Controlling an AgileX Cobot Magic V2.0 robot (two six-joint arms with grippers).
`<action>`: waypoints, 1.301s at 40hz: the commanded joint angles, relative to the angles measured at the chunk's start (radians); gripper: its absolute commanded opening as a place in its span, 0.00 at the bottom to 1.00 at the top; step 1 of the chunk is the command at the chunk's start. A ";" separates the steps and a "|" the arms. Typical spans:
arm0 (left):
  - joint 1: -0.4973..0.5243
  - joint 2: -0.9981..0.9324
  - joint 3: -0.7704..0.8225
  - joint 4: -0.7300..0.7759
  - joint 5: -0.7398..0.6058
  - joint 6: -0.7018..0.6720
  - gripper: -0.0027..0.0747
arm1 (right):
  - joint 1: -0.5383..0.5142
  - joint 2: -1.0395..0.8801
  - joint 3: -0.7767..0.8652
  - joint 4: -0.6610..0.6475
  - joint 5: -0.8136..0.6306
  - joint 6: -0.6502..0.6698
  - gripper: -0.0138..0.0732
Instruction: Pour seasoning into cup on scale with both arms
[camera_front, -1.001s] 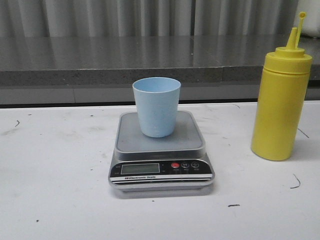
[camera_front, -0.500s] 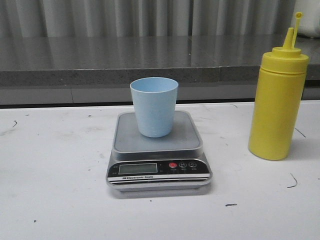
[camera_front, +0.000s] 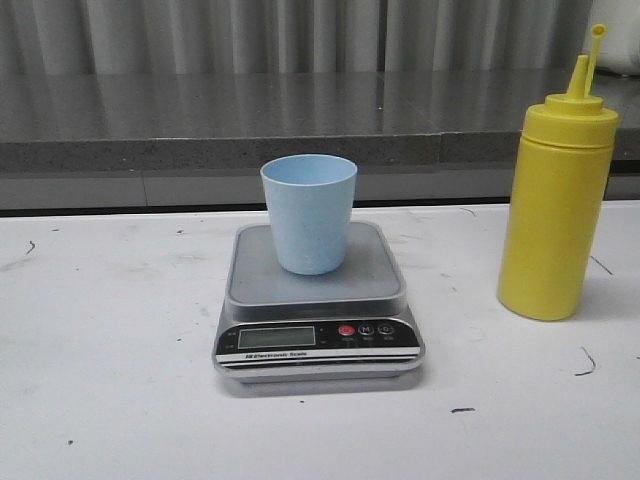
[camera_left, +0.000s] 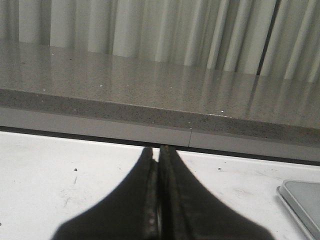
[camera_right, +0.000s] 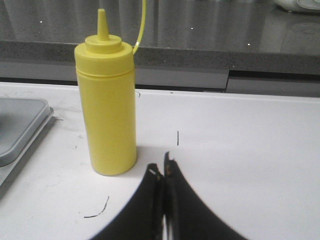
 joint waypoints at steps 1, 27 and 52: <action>0.003 -0.017 0.025 -0.008 -0.086 -0.005 0.01 | -0.015 -0.041 0.000 -0.008 -0.026 -0.006 0.09; 0.003 -0.017 0.025 -0.008 -0.086 -0.005 0.01 | -0.029 -0.217 0.000 -0.008 0.125 -0.018 0.09; 0.003 -0.017 0.025 -0.008 -0.086 -0.005 0.01 | -0.029 -0.217 0.000 -0.008 0.125 -0.018 0.09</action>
